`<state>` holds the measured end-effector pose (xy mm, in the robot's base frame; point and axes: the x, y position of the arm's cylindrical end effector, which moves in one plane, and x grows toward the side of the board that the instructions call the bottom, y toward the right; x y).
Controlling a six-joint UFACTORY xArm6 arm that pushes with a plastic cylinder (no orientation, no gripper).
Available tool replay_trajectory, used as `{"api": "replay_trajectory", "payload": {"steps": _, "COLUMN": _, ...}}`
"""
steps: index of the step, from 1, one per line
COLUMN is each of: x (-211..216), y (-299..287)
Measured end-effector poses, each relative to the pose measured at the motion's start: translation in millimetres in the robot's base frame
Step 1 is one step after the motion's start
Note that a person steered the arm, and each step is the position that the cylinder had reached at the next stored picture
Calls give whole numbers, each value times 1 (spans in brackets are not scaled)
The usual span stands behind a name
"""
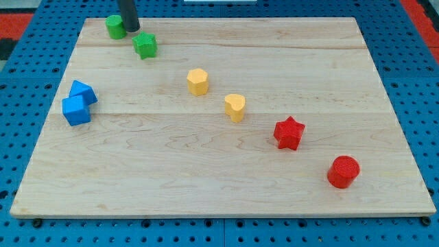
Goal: Slightly touch the yellow hexagon
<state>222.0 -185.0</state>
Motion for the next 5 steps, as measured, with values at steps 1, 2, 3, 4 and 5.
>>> {"api": "replay_trajectory", "payload": {"steps": 1, "x": 2, "y": 2}}
{"api": "replay_trajectory", "payload": {"steps": 2, "x": 13, "y": 36}}
{"api": "replay_trajectory", "payload": {"steps": 3, "x": 14, "y": 76}}
{"api": "replay_trajectory", "payload": {"steps": 4, "x": 26, "y": 108}}
{"api": "replay_trajectory", "payload": {"steps": 5, "x": 64, "y": 115}}
